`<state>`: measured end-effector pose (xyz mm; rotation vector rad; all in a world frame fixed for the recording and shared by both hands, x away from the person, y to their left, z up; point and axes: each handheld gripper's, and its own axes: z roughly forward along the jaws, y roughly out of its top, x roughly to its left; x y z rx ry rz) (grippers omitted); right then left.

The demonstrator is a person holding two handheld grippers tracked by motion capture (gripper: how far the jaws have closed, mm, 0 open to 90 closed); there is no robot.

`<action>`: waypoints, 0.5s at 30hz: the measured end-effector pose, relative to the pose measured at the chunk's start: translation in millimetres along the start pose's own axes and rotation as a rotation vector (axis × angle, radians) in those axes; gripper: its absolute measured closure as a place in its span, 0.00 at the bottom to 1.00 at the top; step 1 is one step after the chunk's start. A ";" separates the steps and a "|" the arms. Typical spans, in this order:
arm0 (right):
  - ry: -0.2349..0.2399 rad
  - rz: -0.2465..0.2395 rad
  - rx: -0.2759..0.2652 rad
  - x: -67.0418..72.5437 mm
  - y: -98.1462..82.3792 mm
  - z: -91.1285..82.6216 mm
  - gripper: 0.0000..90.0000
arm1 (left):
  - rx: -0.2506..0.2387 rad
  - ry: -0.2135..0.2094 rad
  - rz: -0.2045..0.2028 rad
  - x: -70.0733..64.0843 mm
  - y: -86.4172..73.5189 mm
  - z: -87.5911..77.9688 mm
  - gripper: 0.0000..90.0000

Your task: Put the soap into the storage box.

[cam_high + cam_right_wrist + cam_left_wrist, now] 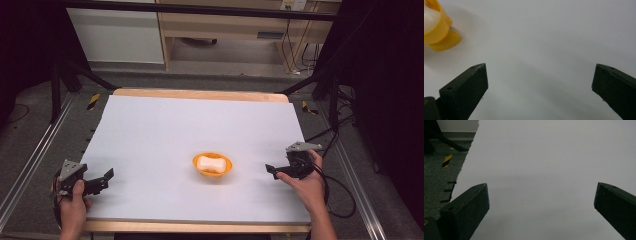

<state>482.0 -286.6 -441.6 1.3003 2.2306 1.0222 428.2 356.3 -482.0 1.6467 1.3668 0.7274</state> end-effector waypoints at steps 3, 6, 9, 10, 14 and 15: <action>-0.008 0.012 -0.007 -4.1 -11.3 -3.3 0.01 | 0.003 0.000 0.003 0.0 0.0 -0.1 0.00; -0.016 0.019 -0.016 -8.5 -21.9 -5.9 0.01 | 0.003 0.000 0.003 0.1 0.0 -0.1 0.00; -0.021 0.027 -0.021 -12.3 -31.4 -8.4 0.01 | 0.003 0.002 0.003 0.0 0.0 -0.1 0.00; -0.020 0.037 -0.024 -12.9 -34.5 -9.5 0.01 | 0.003 0.001 0.004 0.0 0.1 -0.1 0.00; -0.015 0.054 -0.044 -16.9 -46.3 -13.9 0.01 | 0.003 0.001 0.003 0.1 0.0 -0.1 0.00; -0.011 0.056 -0.049 -18.0 -49.2 -15.0 0.01 | 0.003 0.001 0.003 0.0 0.0 -0.1 0.00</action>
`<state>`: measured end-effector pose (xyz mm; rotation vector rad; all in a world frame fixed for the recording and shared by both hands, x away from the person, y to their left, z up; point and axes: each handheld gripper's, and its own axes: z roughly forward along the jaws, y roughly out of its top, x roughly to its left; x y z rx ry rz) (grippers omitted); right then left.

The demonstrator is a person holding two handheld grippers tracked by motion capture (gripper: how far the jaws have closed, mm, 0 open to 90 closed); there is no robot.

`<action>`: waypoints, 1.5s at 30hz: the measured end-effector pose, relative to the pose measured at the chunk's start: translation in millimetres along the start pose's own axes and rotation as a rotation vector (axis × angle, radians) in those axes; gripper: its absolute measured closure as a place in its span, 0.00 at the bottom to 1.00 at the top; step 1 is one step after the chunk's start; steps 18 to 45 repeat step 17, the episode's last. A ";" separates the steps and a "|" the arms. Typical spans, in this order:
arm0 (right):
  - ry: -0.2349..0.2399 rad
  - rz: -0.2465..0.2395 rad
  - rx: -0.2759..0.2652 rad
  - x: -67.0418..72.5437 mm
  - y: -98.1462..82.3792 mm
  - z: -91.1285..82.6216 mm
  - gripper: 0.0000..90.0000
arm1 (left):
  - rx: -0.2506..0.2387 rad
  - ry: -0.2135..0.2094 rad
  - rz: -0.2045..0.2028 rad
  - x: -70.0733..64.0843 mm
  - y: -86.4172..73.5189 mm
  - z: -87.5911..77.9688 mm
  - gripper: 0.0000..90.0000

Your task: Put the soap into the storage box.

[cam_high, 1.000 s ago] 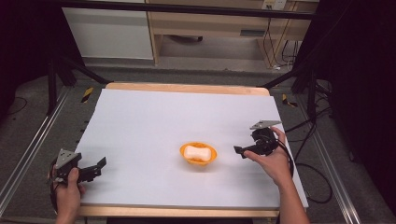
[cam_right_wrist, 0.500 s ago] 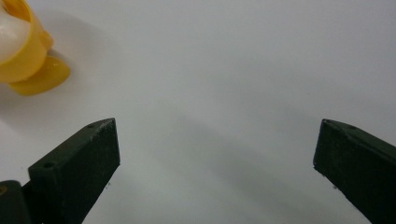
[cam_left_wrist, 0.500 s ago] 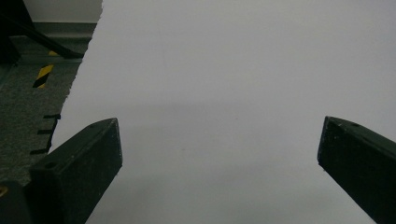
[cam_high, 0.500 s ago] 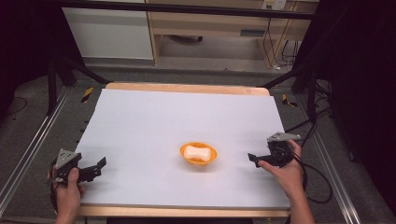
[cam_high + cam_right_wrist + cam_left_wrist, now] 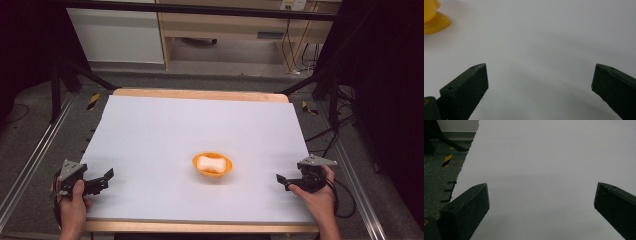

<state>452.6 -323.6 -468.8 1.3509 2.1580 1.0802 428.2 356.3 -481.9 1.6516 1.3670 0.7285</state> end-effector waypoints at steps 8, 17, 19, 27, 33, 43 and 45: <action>-0.014 0.029 -0.028 -7.3 -20.2 -11.8 0.01 | 0.001 0.002 0.000 -0.1 0.0 0.0 0.00; 0.000 0.058 -0.094 -11.1 -28.5 -22.5 0.01 | 0.009 0.000 -0.011 0.7 0.8 1.6 0.00; 0.000 0.058 -0.094 -11.1 -28.5 -22.5 0.01 | 0.009 0.000 -0.011 0.7 0.8 1.6 0.00; 0.000 0.058 -0.094 -11.1 -28.5 -22.5 0.01 | 0.009 0.000 -0.011 0.7 0.8 1.6 0.00; 0.000 0.058 -0.094 -11.1 -28.5 -22.5 0.01 | 0.009 0.000 -0.011 0.7 0.8 1.6 0.00; 0.000 0.058 -0.094 -11.1 -28.5 -22.5 0.01 | 0.009 0.000 -0.011 0.7 0.8 1.6 0.00; 0.000 0.058 -0.094 -11.1 -28.5 -22.5 0.01 | 0.009 0.000 -0.011 0.7 0.8 1.6 0.00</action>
